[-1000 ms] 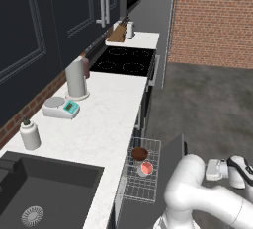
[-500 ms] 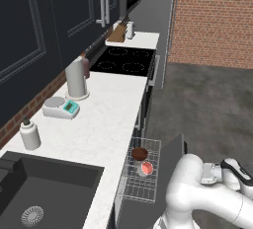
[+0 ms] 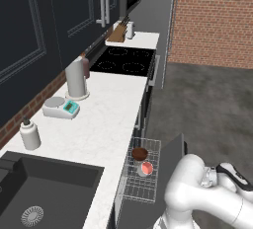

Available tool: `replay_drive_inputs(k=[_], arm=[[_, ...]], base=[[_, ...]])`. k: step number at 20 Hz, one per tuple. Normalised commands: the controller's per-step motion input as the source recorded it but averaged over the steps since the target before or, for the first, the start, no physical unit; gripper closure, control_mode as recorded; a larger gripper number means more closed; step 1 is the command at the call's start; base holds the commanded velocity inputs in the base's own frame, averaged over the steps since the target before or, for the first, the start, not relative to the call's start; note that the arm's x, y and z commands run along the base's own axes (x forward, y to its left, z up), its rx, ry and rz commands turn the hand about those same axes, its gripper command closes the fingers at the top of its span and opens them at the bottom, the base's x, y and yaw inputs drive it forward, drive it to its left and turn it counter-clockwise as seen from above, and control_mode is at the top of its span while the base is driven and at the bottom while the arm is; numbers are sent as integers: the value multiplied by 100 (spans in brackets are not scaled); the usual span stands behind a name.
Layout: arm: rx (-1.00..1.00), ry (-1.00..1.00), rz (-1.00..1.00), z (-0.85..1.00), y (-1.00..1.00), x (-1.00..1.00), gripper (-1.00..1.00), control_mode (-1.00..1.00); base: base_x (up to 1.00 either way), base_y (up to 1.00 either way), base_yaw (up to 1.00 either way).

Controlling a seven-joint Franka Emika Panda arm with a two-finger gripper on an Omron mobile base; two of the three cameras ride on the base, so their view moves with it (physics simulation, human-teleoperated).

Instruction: Pick up the cup and bowl from the counter, place them in the dishwasher, and close the dishwasher door.

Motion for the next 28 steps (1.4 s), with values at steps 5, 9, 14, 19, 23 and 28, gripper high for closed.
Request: replay_drive_inputs(k=[5,9,14,19,23,28], arm=[[14,-5,7,-40,0,8,-100,-100],[11,0,5,-51,-9,0,-100,-100],[9,0,3,-45,-5,3,-100,-100],[9,0,2,-28,-12,4,-100,-100],[12,10,0,-29,-16,14,-100,-100],[18,29,8,-64,1,34,-100,-100]], base=[[0,0,0],[0,0,0],[0,0,0],[0,0,0],[0,0,0],[0,0,0]])
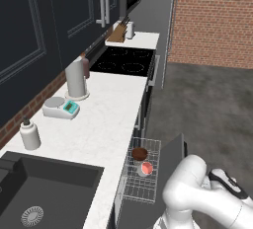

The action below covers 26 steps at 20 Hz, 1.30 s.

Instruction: Pick up the cup and bowl from the counter, place them in the dishwasher, and close the dishwasher door.

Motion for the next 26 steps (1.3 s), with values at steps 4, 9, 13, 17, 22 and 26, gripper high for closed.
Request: replay_drive_inputs(k=[4,9,13,17,22,26], arm=[[30,35,25,-80,32,32,-100,-100],[42,24,35,-78,55,11,-100,-100],[45,9,36,-97,96,0,-100,-100],[41,1,35,-99,100,0,-100,-100],[42,0,29,-80,100,0,-100,-100],[36,-3,18,-56,100,0,-100,-100]], base=[[0,0,0],[0,0,0],[0,0,0],[0,0,0],[0,0,0],[0,0,0]])
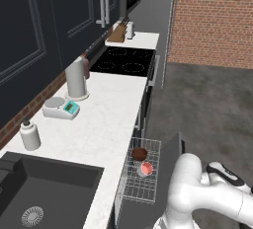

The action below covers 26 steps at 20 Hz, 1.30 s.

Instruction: Pick up the cup and bowl from the counter, place them in the dishwasher, and close the dishwasher door.

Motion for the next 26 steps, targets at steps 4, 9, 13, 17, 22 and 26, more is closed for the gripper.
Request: replay_drive_inputs(k=[4,9,13,17,22,26], arm=[[30,-5,6,-35,100,0,-100,-100],[26,0,4,-16,100,0,-100,-100],[23,5,6,-27,100,0,-100,-100],[22,10,8,-23,100,0,-100,-100],[22,12,11,-23,100,0,-100,-100],[16,13,11,-36,100,-5,-100,-100]], base=[[0,0,0],[0,0,0],[0,0,0],[0,0,0],[0,0,0],[0,0,0]])
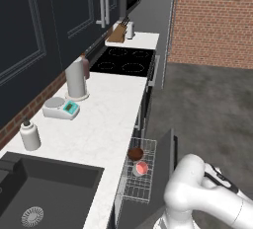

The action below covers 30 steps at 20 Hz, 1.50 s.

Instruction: Pick up the cup and bowl from the counter, place them in the dishwasher, and close the dishwasher door.

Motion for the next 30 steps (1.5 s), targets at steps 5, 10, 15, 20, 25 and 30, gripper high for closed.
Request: replay_drive_inputs(k=[5,10,15,20,25,30], arm=[[15,10,7,-45,100,-10,-100,-100],[20,6,7,-46,100,-15,-100,-100],[35,5,12,-13,100,-43,-100,-100],[39,23,20,7,100,-50,-100,-100],[29,12,14,-2,100,-45,-100,-100],[26,7,9,-17,100,-25,-100,-100]], base=[[0,0,0],[0,0,0],[0,0,0],[0,0,0],[0,0,0],[0,0,0]])
